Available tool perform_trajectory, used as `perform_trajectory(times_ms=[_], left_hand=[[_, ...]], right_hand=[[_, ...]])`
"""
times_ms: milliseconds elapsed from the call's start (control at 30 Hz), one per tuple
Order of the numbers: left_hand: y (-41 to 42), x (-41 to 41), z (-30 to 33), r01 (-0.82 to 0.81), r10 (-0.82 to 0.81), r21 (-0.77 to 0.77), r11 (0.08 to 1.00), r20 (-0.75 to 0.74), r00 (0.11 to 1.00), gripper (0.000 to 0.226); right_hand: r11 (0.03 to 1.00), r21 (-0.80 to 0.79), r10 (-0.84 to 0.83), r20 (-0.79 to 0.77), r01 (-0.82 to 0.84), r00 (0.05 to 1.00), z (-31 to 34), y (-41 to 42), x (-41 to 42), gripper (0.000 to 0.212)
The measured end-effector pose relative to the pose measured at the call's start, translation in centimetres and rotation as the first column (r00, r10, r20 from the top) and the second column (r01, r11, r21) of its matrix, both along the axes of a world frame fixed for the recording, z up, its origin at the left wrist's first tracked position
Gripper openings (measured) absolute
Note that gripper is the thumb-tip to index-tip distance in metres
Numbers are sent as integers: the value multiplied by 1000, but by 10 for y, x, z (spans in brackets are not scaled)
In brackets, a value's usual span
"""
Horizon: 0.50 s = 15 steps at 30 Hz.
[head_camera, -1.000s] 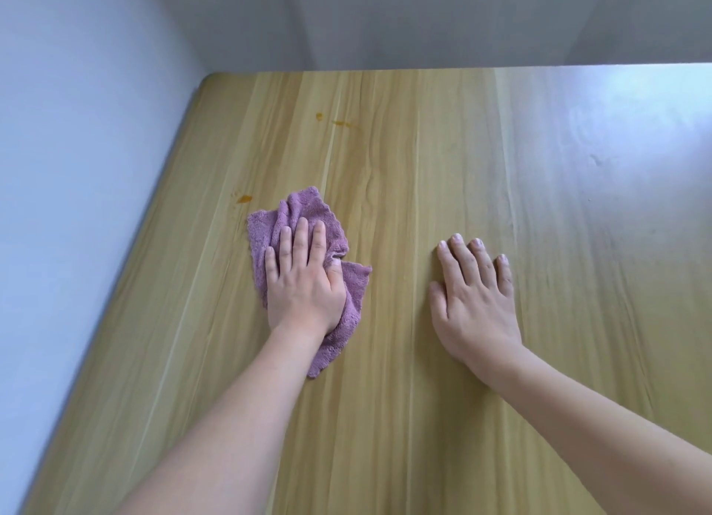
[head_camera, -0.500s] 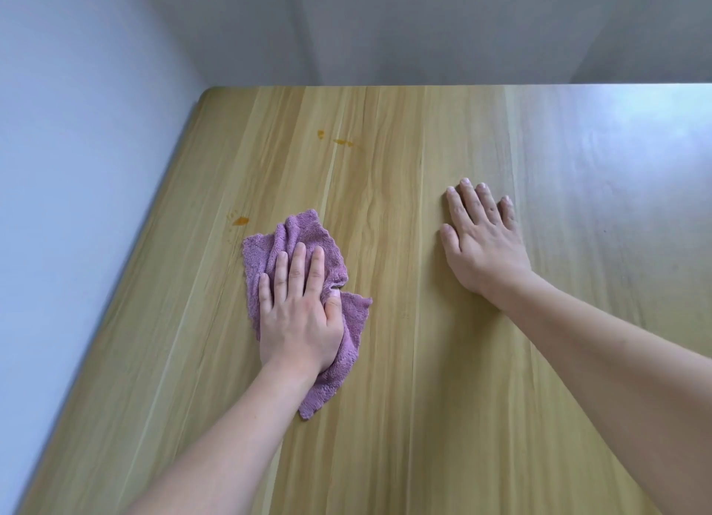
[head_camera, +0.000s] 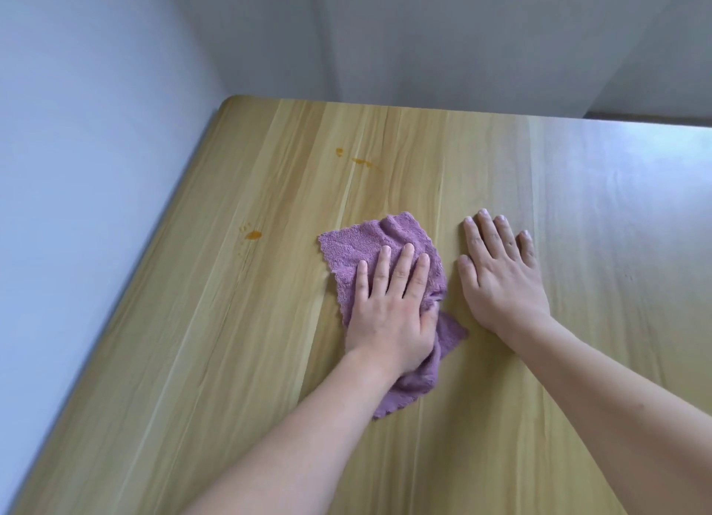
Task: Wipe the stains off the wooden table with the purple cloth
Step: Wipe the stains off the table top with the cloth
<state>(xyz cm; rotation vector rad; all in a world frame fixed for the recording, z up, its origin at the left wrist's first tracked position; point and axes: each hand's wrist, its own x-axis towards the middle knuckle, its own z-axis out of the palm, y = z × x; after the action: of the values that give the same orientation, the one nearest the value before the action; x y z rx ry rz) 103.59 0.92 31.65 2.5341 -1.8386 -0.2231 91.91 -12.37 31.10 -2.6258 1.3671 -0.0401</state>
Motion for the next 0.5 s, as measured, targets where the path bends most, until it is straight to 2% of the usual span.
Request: perform_trajectory(times_ms=[67,200,300,400,500], left_hand=[[5,27,-1,37,-37,-18,999,-2,999,68],[14,90,-2,-304,304,-25,952,-9,953,71],[12,98,-1,-418,418,6,908,-2,908,73],[-4,75,2,-368,368,18,930,3,930,71],[-33,41,2,-114,114,13,993,-5,993,68]], right_hand=[[1000,5,0,-6,0,1000,0,0,1,64],[1000,14,4,-23,-4,1000,1,1,2,64],[1000,11,-6,-21,6,1000,2,1,2,64],[1000,6,-5,-12,6,1000,3,2,3,63],[1000,-2,-12,-18,12,1000,4,1,2,63]])
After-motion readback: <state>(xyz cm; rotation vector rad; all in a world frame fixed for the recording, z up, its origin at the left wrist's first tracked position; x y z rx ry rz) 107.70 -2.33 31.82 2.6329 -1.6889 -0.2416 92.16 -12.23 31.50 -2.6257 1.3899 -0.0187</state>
